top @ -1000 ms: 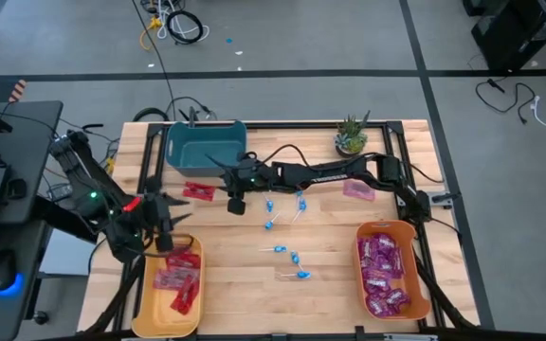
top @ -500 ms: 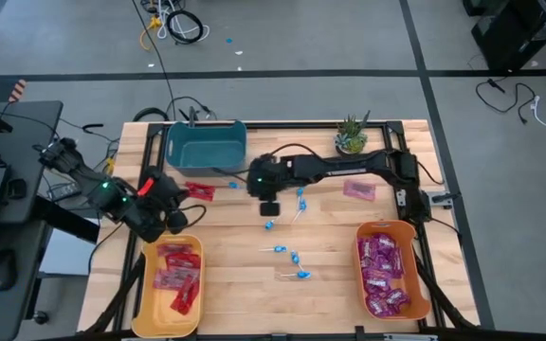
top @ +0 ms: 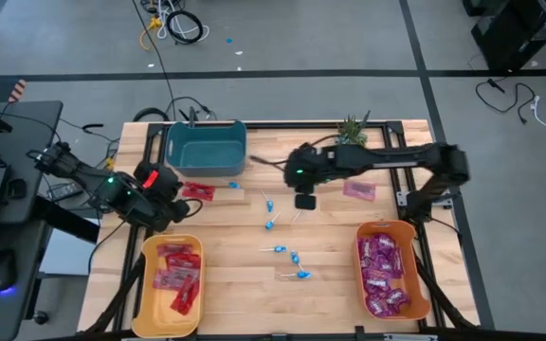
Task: Sort candy
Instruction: Put the red candy into the yellow bin
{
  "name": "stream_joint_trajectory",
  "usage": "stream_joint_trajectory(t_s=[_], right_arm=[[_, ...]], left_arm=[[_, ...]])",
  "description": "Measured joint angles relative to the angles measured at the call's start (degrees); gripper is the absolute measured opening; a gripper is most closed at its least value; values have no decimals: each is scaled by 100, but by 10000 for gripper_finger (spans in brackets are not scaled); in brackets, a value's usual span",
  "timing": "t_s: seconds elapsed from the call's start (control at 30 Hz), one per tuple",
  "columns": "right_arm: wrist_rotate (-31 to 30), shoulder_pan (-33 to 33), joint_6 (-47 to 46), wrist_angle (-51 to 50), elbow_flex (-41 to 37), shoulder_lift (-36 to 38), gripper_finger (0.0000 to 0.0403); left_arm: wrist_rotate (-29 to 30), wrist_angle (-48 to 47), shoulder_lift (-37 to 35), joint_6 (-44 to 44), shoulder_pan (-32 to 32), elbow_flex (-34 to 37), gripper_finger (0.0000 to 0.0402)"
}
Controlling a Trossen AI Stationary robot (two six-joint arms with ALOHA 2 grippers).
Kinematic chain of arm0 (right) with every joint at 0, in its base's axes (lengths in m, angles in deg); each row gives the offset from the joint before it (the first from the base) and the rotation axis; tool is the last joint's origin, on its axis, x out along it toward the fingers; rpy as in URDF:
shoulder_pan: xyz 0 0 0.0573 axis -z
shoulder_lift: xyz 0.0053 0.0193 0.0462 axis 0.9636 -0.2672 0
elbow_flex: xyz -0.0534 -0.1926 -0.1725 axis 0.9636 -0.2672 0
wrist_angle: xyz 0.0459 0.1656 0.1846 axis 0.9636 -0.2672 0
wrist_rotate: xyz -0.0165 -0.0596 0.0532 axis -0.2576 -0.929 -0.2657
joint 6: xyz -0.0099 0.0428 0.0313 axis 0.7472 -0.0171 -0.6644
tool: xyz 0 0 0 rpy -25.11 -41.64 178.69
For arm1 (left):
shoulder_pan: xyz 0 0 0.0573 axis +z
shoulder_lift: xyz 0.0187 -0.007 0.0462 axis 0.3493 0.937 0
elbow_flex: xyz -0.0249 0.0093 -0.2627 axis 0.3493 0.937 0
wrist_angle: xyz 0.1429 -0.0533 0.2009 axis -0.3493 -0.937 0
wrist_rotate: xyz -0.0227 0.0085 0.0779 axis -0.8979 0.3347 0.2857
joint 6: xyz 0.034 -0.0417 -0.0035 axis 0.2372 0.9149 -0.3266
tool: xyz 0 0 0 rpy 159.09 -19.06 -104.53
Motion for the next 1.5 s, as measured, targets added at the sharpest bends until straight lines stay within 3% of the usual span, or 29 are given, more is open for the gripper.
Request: stream_joint_trajectory(t_s=[0.23, 0.43, 0.67, 0.9, 1.23, 1.5], right_arm=[[0, -49, -465, 1651, -1655, 1387, 125], [2, -160, -594, 2440, -2183, 1914, 125], [2, -266, -592, 2811, -2261, 1989, 125], [2, -356, -589, 2840, -2261, 1989, 125], [2, -356, -589, 2902, -2261, 1989, 124], [4, -356, -559, 2967, -2261, 1989, 124]], left_arm=[[-464, 336, 0, 5, 433, 578, 1], [-708, 1085, 2, 4, 914, 1256, 0], [-1184, 2325, 2, -342, 1522, 1928, 0], [-1713, 2973, 2, -600, 2088, 2467, 0], [-1915, 2964, 67, -1031, 2678, 2505, 0], [-2017, 3137, 543, -1418, 3007, 2505, 0]])
